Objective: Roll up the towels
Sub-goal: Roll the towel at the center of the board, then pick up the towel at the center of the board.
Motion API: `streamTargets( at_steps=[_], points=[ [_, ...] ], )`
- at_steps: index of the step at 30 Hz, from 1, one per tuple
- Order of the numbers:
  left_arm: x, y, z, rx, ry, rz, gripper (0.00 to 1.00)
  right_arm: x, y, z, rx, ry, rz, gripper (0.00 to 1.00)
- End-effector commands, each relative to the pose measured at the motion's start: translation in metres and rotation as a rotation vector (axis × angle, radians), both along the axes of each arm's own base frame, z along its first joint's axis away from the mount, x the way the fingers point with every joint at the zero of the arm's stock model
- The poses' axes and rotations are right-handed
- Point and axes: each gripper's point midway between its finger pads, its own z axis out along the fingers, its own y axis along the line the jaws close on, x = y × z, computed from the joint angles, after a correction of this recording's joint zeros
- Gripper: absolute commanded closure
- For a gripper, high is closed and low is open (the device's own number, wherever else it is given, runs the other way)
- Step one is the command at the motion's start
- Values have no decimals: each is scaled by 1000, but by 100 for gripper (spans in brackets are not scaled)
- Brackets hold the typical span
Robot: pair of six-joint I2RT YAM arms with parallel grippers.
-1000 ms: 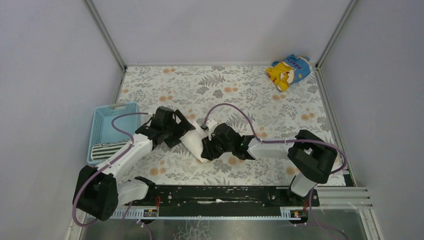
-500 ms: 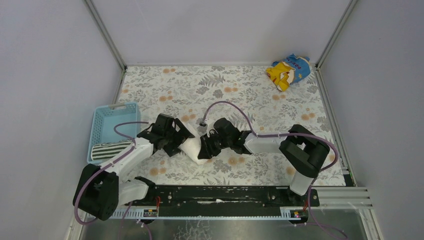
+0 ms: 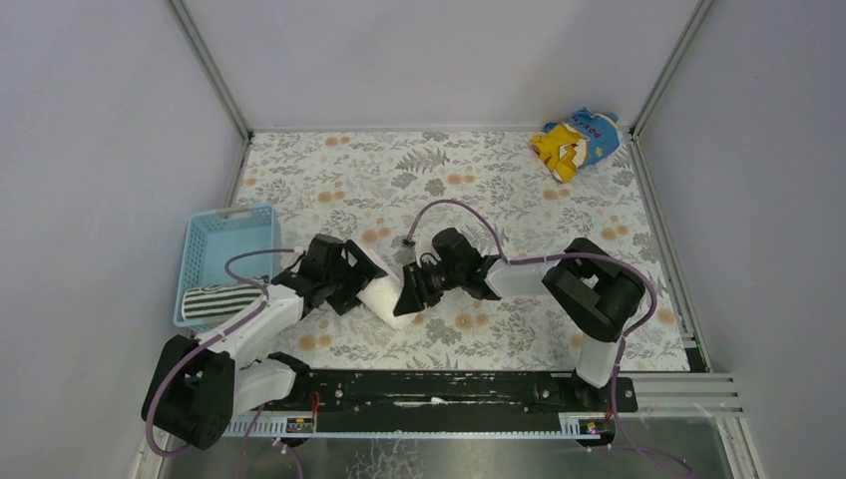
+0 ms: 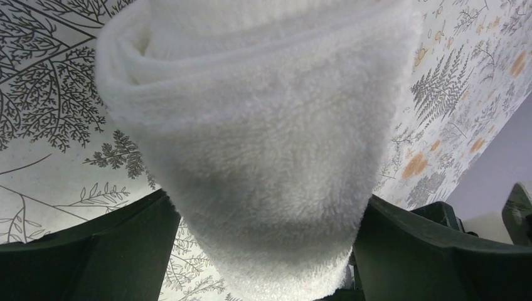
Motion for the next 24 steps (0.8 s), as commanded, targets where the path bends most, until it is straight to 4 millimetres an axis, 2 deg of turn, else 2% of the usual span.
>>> streamTargets(
  at_steps=[1, 8, 19, 24],
  points=[
    [-5, 1, -10, -8, 2, -2, 7, -47, -48, -71, -261, 301, -19, 74],
    [-11, -3, -26, -24, 39, -24, 17, -46, -51, -81, -249, 412, -55, 73],
    [-17, -8, -44, -47, 83, -34, 20, -40, -50, -90, -207, 535, -94, 72],
    [-17, -15, -51, -55, 102, -44, 28, -37, -49, -93, -186, 568, -115, 72]
  ],
)
